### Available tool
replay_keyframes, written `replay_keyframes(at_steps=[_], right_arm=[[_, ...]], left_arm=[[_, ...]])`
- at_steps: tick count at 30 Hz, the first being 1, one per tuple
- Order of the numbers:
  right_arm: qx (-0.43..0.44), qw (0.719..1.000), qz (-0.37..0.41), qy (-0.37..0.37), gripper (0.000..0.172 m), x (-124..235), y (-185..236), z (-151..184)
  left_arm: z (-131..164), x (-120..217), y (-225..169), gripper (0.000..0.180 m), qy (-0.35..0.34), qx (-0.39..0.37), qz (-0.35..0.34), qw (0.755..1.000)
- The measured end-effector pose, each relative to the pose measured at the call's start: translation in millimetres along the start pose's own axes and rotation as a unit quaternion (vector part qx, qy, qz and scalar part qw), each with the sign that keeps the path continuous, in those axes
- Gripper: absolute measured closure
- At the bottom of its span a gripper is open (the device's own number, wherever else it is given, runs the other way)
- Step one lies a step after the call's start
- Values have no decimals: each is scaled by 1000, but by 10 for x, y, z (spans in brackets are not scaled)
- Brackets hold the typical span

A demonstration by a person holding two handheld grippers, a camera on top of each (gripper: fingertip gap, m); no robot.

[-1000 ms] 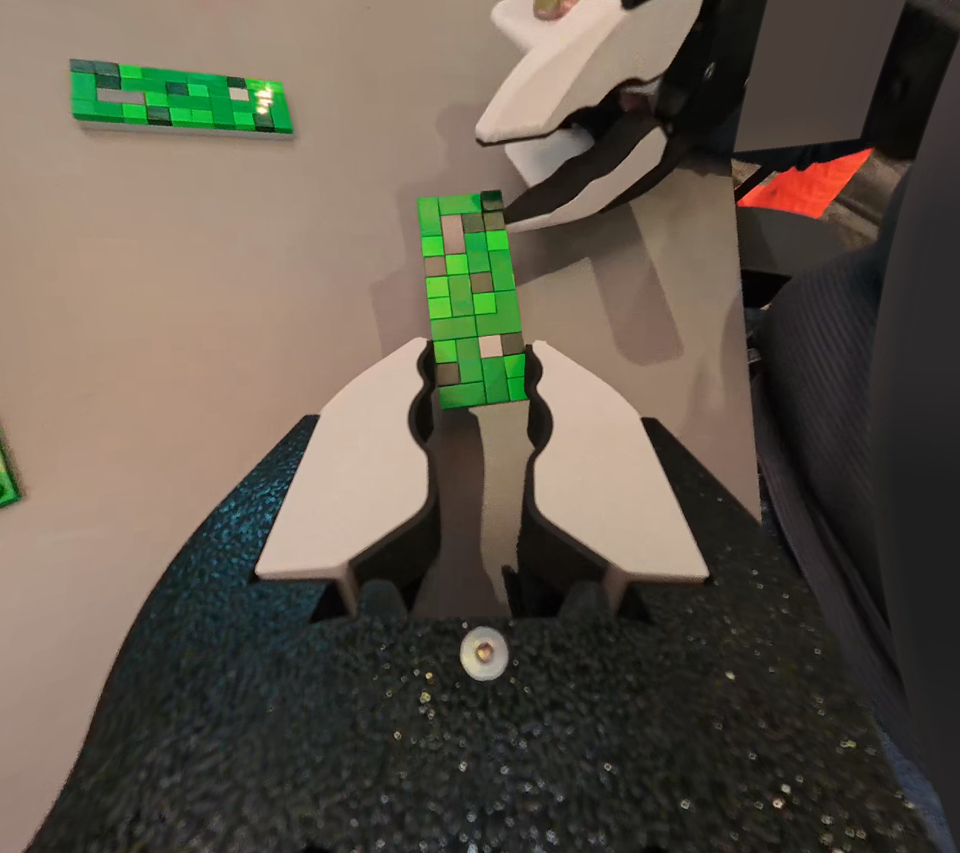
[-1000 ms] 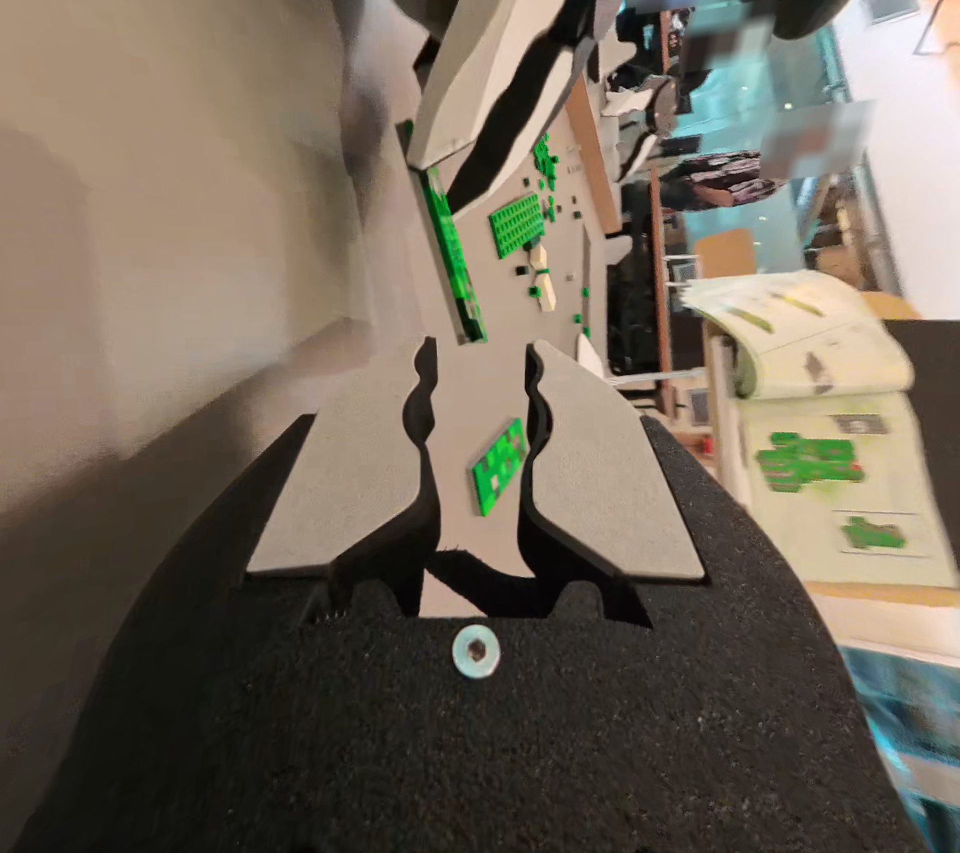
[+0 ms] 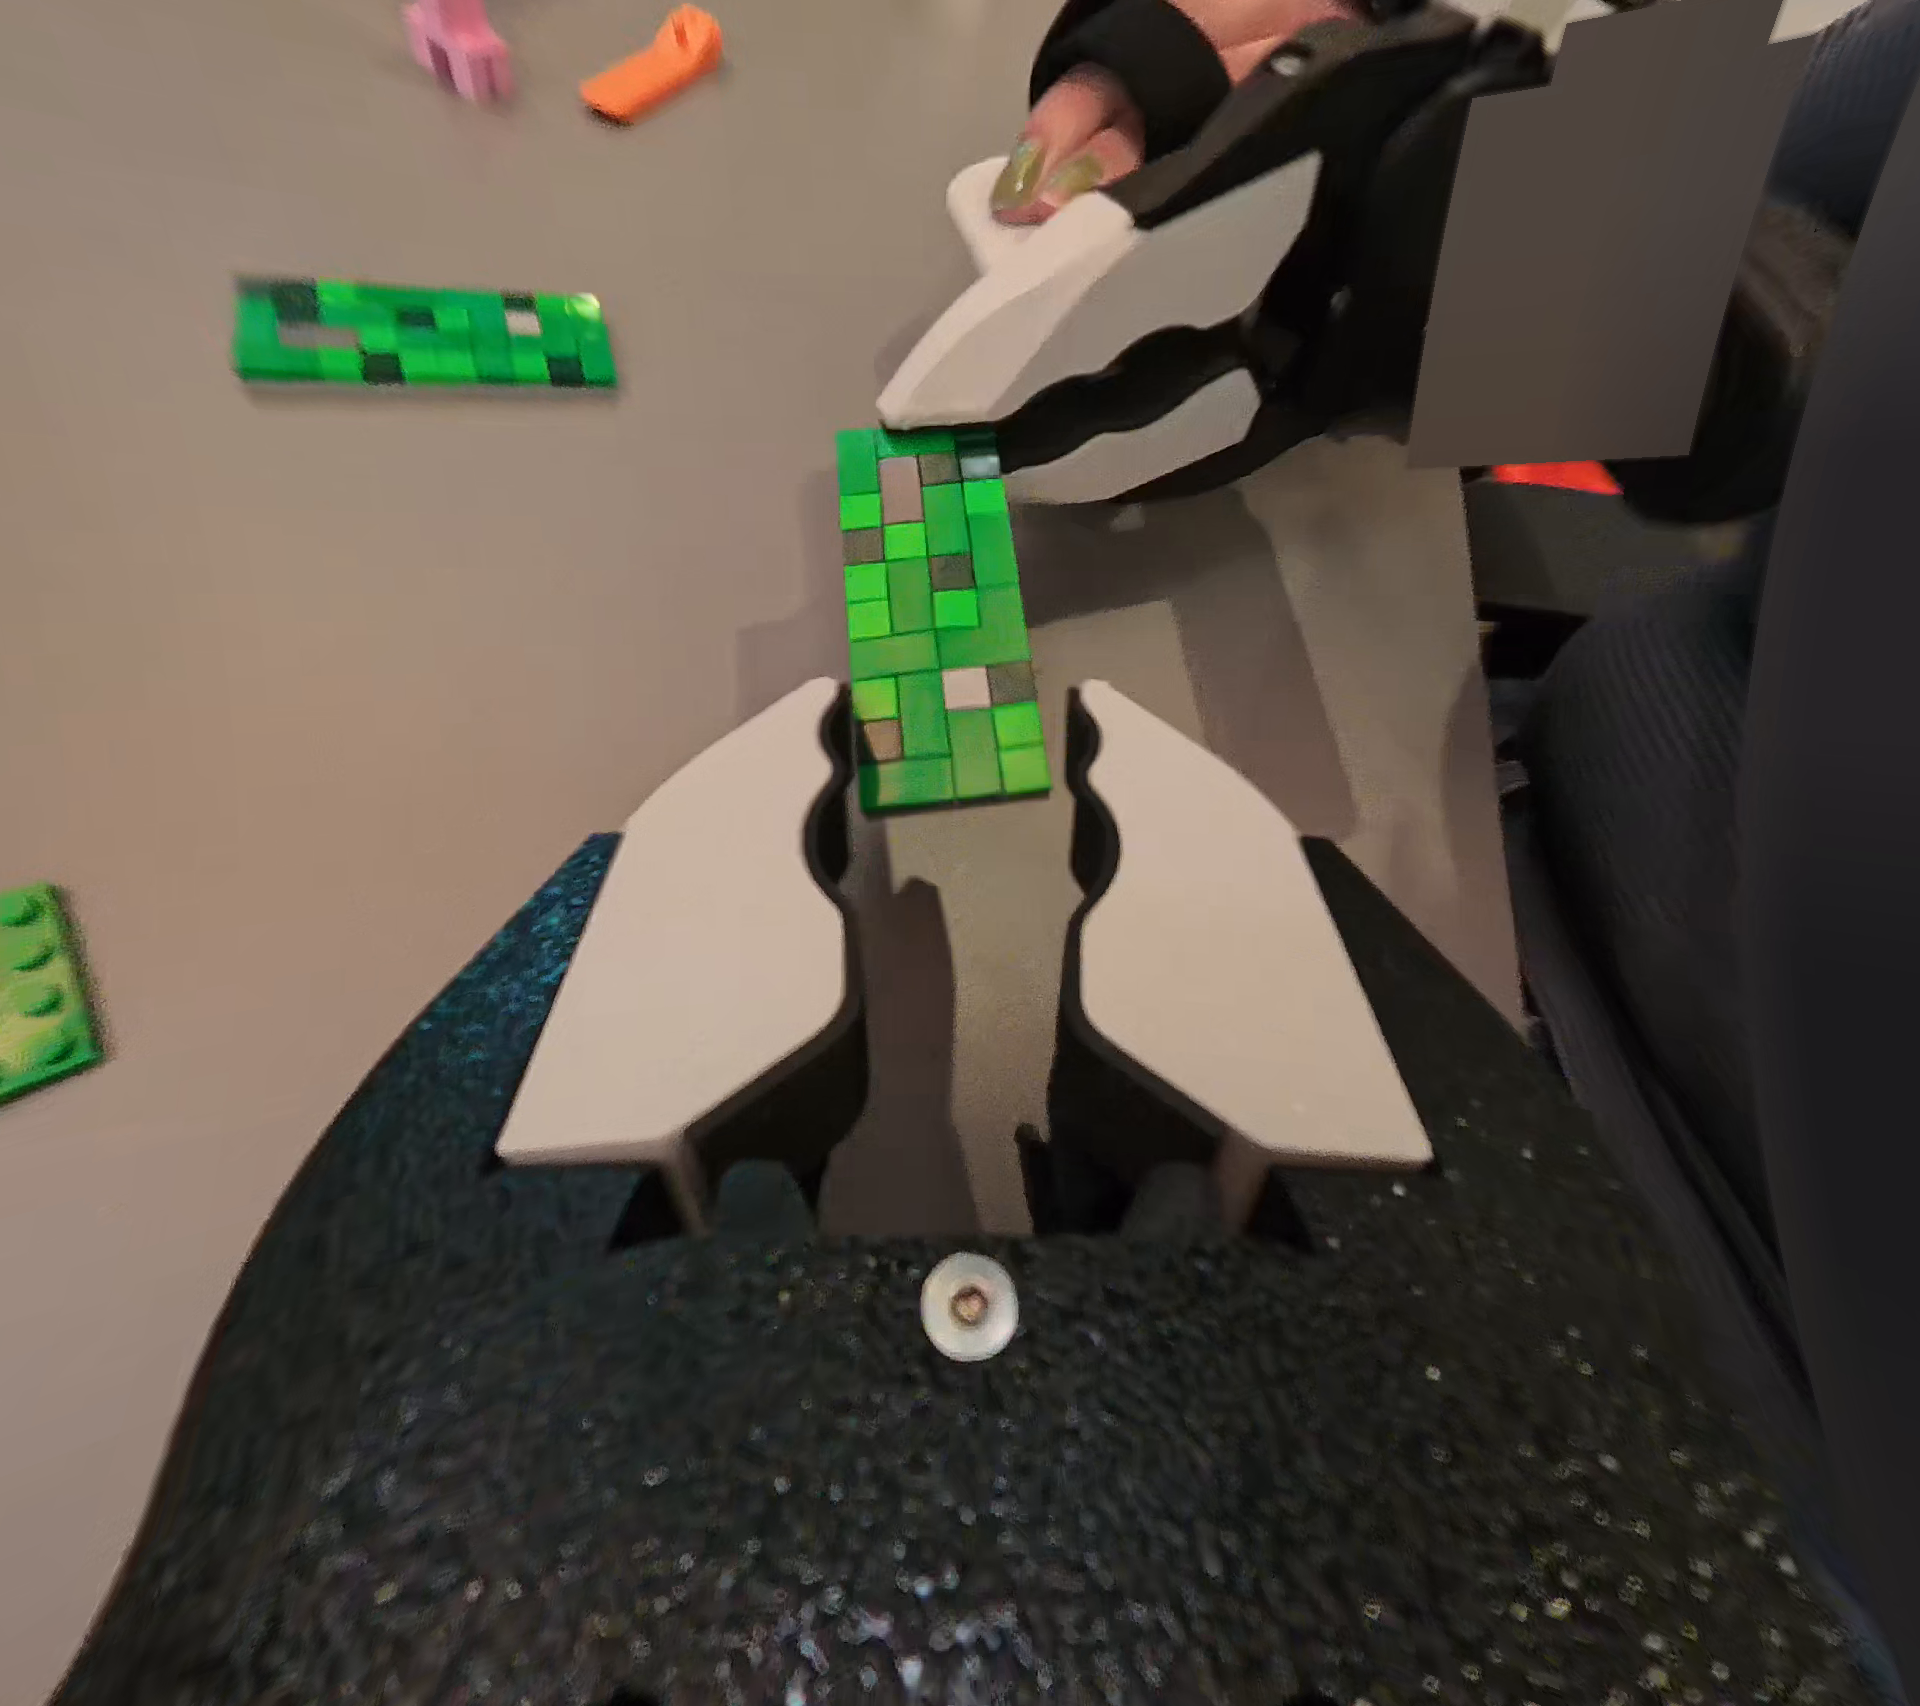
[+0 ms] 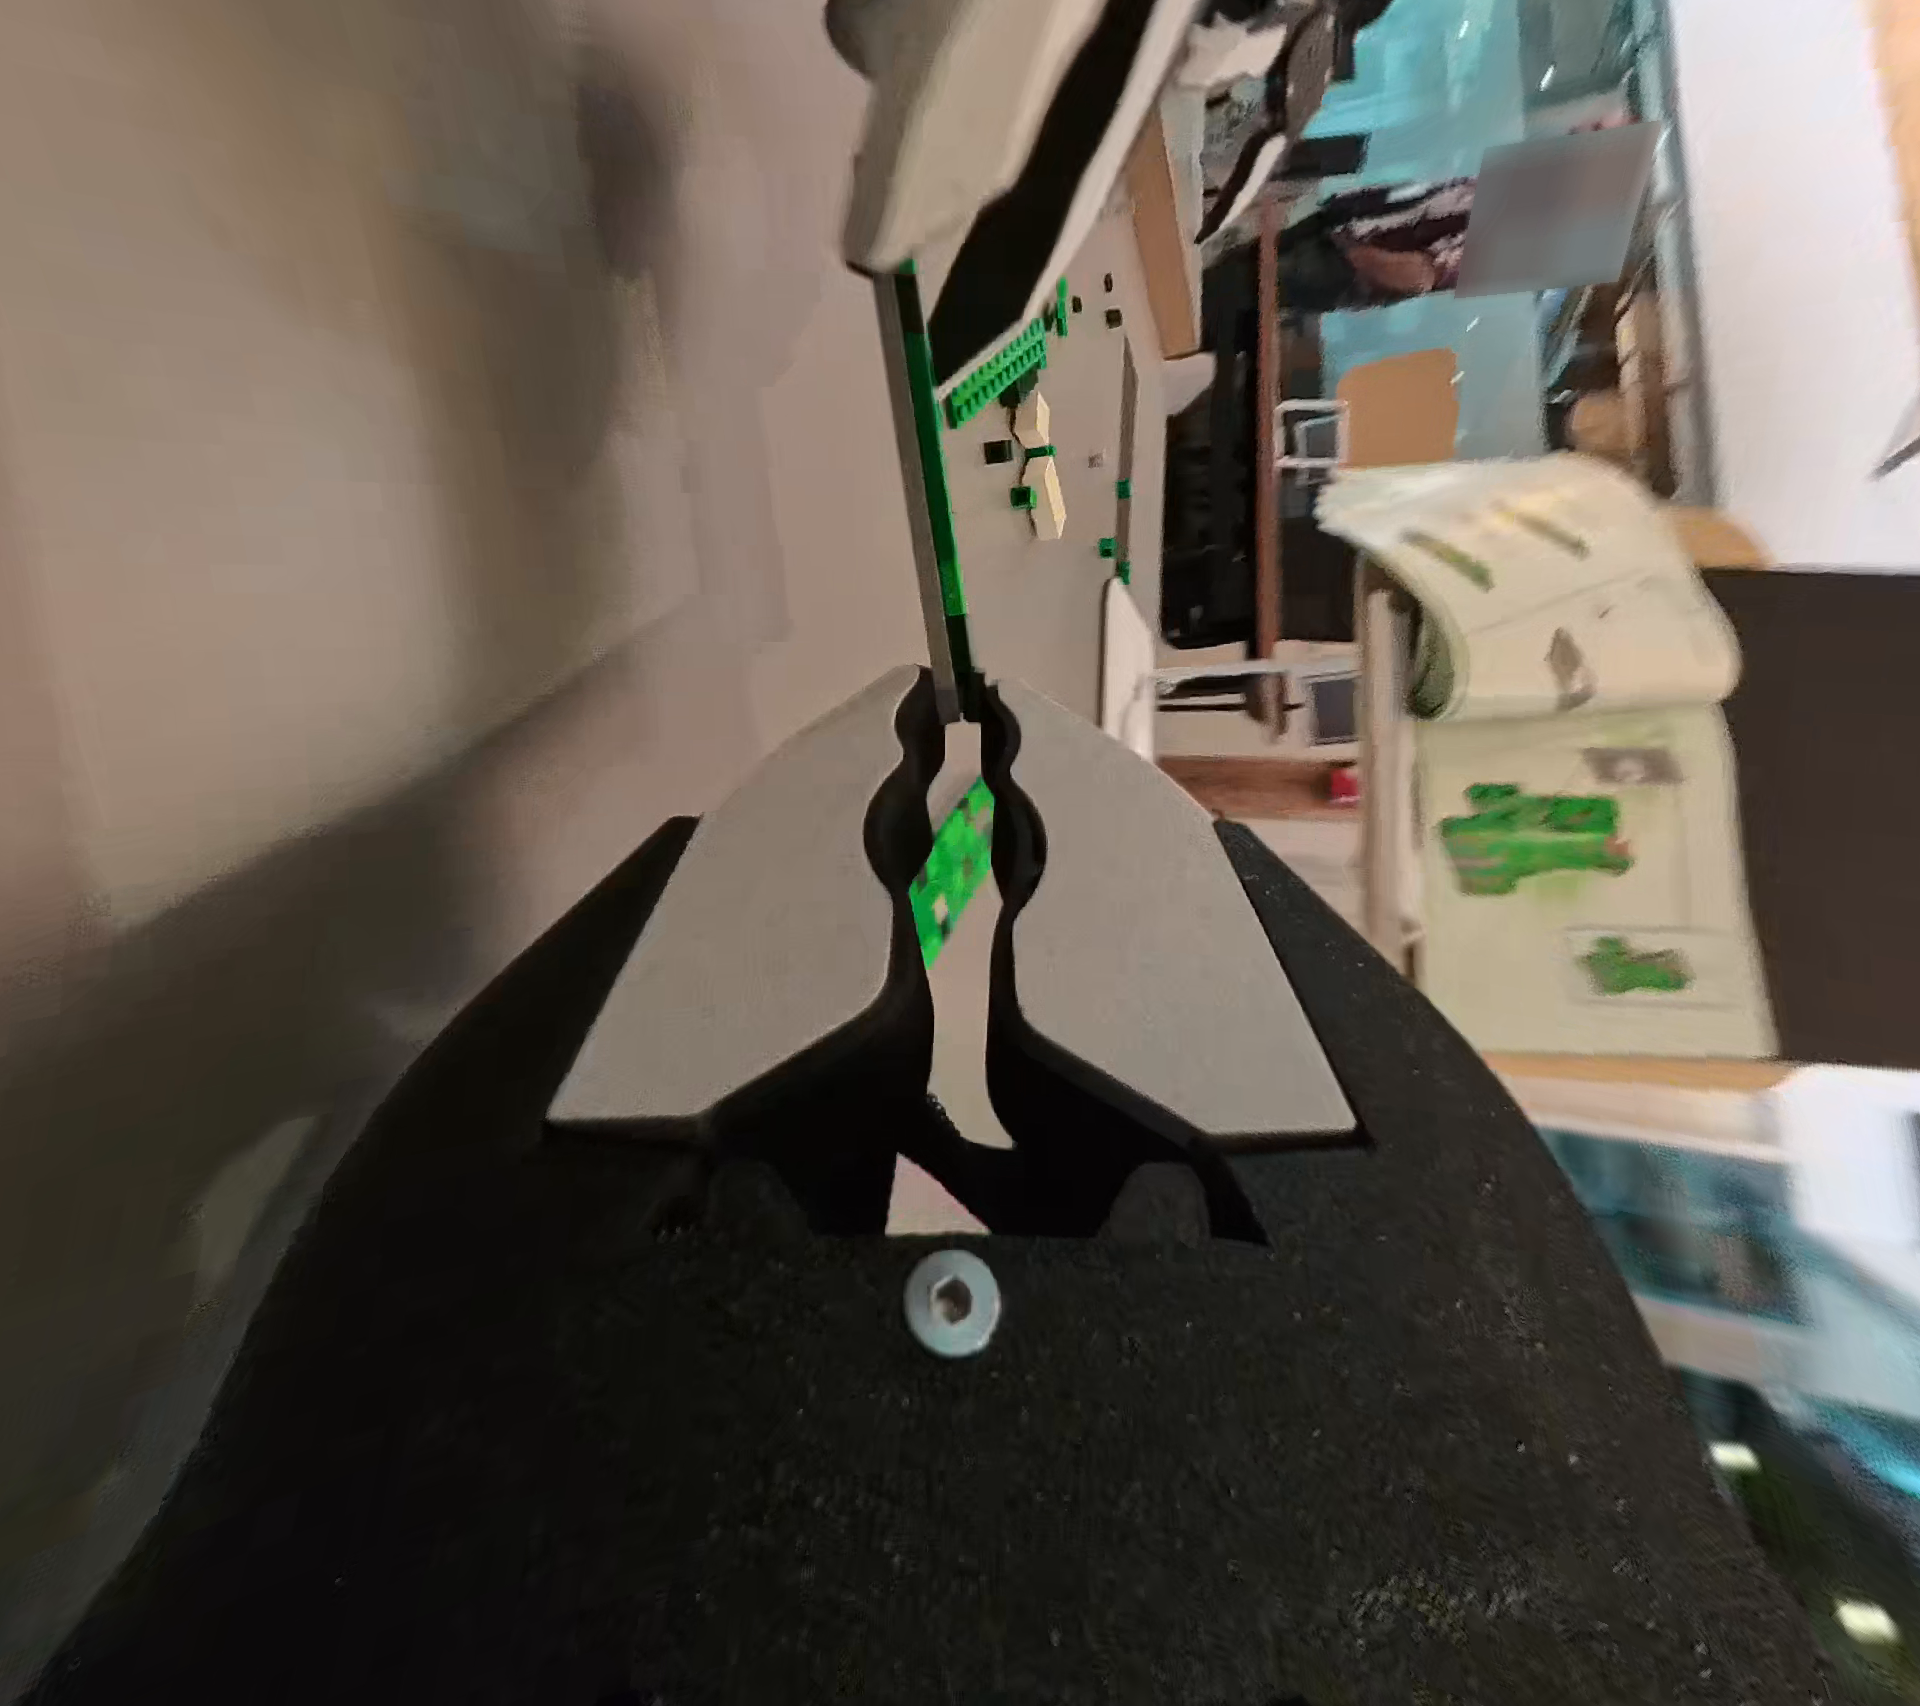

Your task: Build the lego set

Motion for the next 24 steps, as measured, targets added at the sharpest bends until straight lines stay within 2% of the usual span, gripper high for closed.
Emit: replay_keyframes(at_steps=[2, 3, 6, 8, 11, 15, 21, 24], right_arm=[[-65, 998, -12, -7, 166, -3, -81, 30], [-96, 995, -25, -16, 165, -4, -108, 38], [-153, 986, -47, -34, 165, -4, -153, 50], [-167, 984, -56, -34, 165, -9, -158, 53], [-173, 982, -74, -32, 165, -8, -141, 42], [-159, 983, -92, -27, 165, -8, -128, 50], [-58, 993, -101, 1, 165, -10, -46, -21], [-98, 989, -109, 3, 165, -10, -76, -15]], left_arm=[[-29, 4, -68, 121, 11, -74, -58, 995], [-38, -9, -125, 119, 20, -133, -85, 987], [-74, -85, -303, 130, 44, -291, -145, 945], [-90, -148, -370, 145, 58, -332, -145, 930], [-109, -183, -391, 167, 56, -350, -150, 923], [-103, -188, -379, 169, 63, -334, -145, 929], [-90, -209, -386, 170, 84, -328, -141, 930], [-70, -204, -386, 170, 76, -325, -142, 932]])
Point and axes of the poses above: each gripper's, where its closed fingertips meet, x back along the fingers, z out of its underside, y = z × x across the jaws, the point moved 10 cm from there along x, back along the fingers, and after that the axes turned 8 degrees about -y, right-handed, at the moved point
